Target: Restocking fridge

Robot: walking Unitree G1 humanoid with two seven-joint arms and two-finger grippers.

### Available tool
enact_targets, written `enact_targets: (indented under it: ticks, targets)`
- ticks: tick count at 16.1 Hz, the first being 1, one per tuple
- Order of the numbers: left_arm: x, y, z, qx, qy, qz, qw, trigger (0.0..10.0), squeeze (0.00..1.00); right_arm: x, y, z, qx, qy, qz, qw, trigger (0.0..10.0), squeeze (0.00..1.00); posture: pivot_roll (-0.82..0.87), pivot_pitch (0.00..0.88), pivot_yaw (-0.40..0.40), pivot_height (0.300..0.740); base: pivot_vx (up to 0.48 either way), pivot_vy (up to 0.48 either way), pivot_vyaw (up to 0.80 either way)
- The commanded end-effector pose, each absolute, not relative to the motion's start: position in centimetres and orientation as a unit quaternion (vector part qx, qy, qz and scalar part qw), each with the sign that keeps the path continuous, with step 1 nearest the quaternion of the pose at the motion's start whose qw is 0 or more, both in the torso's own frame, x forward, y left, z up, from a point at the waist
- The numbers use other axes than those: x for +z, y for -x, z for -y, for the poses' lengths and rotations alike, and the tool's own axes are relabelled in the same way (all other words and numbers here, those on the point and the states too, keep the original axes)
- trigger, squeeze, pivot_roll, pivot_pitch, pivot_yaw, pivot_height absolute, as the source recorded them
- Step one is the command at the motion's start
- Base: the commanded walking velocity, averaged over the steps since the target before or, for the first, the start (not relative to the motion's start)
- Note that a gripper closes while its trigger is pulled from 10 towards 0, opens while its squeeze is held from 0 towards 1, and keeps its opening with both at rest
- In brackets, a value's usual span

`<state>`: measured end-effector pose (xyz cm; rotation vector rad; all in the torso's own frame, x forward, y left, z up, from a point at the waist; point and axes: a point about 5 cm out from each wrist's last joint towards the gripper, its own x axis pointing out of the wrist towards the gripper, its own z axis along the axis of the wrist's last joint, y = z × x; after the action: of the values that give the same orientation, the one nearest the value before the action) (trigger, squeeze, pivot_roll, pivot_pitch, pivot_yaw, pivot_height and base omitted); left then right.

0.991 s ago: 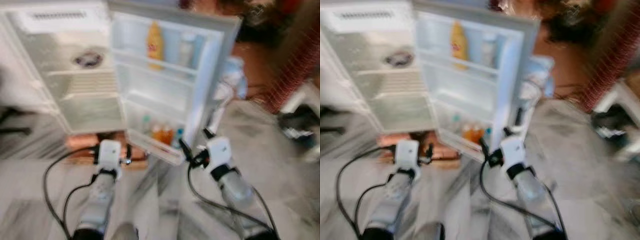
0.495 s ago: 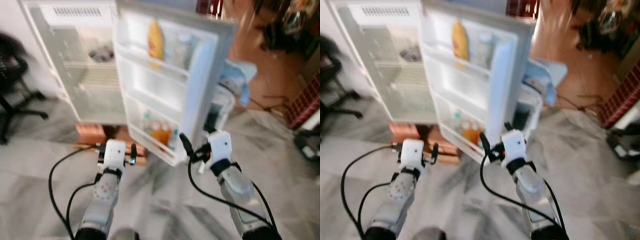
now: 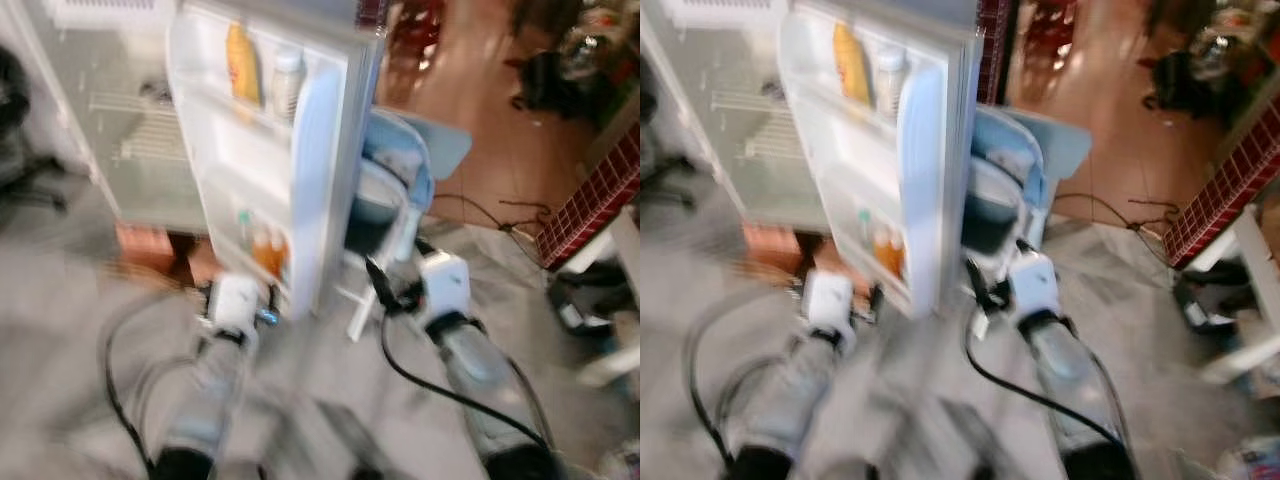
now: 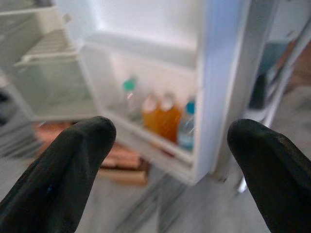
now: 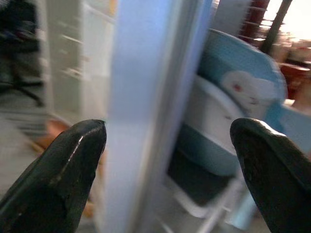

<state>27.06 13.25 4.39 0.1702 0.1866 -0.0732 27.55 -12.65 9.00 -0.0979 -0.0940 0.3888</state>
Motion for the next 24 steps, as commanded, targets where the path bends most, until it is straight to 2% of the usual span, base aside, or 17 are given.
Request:
enact_targets:
  ticks: [1,6,10,24]
  targets:
    - [4.43,-27.10,-13.50,-0.029,-0.088,-0.094,0.991,10.0,0.00,9.25,-27.71,12.50,0.196,0.054,0.051,0.978,10.0,0.00,0.13,0.045,-0.013,0.740,0.000,-0.428,0.58]
    - [4.75,-27.37,-13.55,-0.021,-0.078,-0.083,0.993,10.0,0.00,9.31,-27.72,12.57,0.193,0.058,0.056,0.978,10.0,0.00,0.12,0.045,-0.012,0.740,0.000,0.000,0.23]
    - [4.65,-26.88,-13.90,-0.031,-0.071,-0.076,0.994,10.0,0.00,9.09,-27.71,13.10,0.157,0.057,0.053,0.985,10.0,0.00,0.12,0.045,-0.015,0.740,0.000,0.000,0.35]
    - [4.78,-26.90,-13.62,-0.039,-0.063,-0.068,0.995,10.0,0.00,9.16,-27.91,13.14,0.148,0.071,0.057,0.985,10.0,0.00,0.12,0.052,-0.011,0.740,0.278,0.000,0.00]
